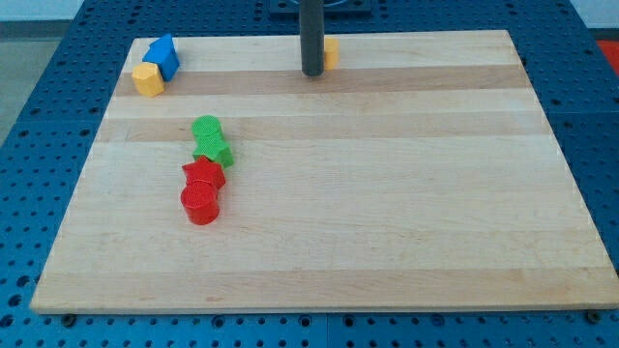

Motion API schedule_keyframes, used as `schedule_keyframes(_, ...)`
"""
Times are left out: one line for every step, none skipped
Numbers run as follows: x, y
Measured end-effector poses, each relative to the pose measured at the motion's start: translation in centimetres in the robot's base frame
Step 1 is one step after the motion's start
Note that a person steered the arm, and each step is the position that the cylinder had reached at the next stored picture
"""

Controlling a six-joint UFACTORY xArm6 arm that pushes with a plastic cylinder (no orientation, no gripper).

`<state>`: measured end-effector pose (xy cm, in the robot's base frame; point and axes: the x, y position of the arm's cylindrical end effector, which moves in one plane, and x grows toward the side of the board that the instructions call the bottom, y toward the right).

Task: Separate the green circle from the green star

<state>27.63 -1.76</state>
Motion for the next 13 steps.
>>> schedule_keyframes(1.3, -1.9)
schedule_keyframes(2.1, -5.0)
schedule_keyframes(3.4, -9.2)
schedule_keyframes(5.5, -13.6)
schedule_keyframes(7.2, -16.4)
schedule_keyframes(9.6, -18.4)
schedule_keyframes(12.2, -17.5)
schedule_keyframes(13.9, -14.3)
schedule_keyframes(14.4, -10.7)
schedule_keyframes(14.2, -7.3)
schedule_keyframes(13.1, -5.3)
schedule_keyframes(12.7, -6.3)
schedule_keyframes(12.1, -8.3)
